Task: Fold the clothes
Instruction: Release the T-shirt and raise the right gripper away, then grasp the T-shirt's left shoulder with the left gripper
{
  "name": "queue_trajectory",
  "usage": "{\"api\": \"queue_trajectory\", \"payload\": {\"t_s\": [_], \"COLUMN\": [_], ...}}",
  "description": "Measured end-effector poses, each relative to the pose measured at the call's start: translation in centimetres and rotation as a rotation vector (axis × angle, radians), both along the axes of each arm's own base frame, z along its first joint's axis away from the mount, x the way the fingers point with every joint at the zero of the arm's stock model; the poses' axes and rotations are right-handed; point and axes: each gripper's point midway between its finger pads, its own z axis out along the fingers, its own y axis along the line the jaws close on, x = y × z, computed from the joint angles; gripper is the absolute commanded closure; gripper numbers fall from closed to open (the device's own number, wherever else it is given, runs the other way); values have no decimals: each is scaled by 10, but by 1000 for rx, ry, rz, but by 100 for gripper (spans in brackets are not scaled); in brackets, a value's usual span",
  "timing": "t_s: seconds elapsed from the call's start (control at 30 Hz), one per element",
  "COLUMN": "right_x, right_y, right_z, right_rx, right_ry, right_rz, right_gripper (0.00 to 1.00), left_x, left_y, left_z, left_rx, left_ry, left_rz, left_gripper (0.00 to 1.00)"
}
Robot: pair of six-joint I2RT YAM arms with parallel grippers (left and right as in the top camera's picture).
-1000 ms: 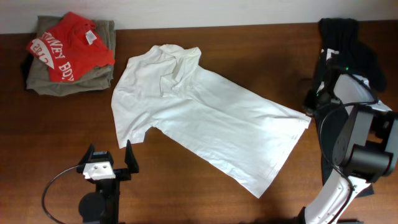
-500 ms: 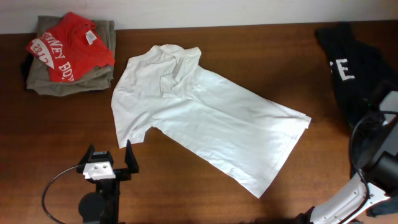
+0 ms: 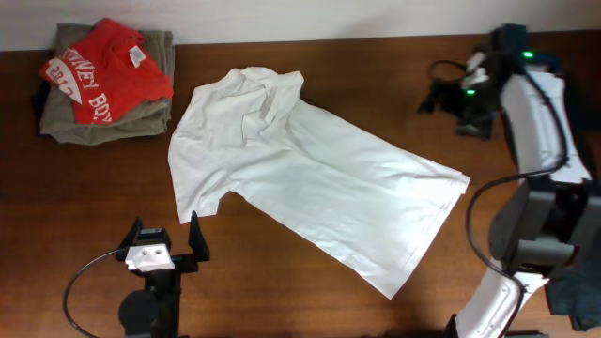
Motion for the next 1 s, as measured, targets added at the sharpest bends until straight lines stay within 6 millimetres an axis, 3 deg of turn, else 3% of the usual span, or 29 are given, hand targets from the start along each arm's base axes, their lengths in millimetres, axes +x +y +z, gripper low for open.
{"api": "queue_trajectory", "payload": {"t_s": [0.03, 0.1, 0.2, 0.33, 0.4, 0.47, 0.53, 0.63, 0.7, 0.8, 0.87, 0.93, 1.0], "right_x": [-1, -1, 10, 23, 23, 24, 24, 23, 23, 22, 24, 23, 23], "right_y": [20, 32, 28, 36, 39, 39, 39, 39, 40, 41, 40, 41, 40], "right_z": [-2, -5, -5, 0, 1, 1, 1, 0, 0, 0, 0, 0, 0], "right_rx": [-34, -104, -185, -141, -127, -124, -123, -123, -121, -116, -116, -116, -116], "right_ry": [5, 9, -32, -93, -98, -100, -101, -96, -95, -93, -100, -95, -97], "right_rz": [53, 94, 96, 104, 108, 109, 109, 109, 109, 110, 110, 111, 111], "right_gripper": [1, 1, 1, 1, 1, 1, 1, 1, 1, 1, 1, 1, 1], "left_x": [0, 0, 0, 0, 1, -6, -16, -13, 9, 66, 103, 131, 141], "left_y": [0, 0, 0, 0, -10, -46, -67, -76, -82, -103, -125, -137, -144], "left_z": [0, 0, 0, 0, 8, 60, 79, 110, 127, 122, 133, 112, 67], "left_rx": [0, 0, 0, 0, -1, 25, 15, 10, -33, -179, -249, -313, -359], "left_ry": [0, 0, 0, -1, -34, -248, -307, -275, -115, 282, 334, 433, 707], "left_rz": [0, 0, 0, -1, -58, -268, -395, -454, -498, -655, -845, -914, -796], "left_gripper": [1, 1, 1, 1, 1, 1, 1, 1, 1, 1, 1, 1, 1]}}
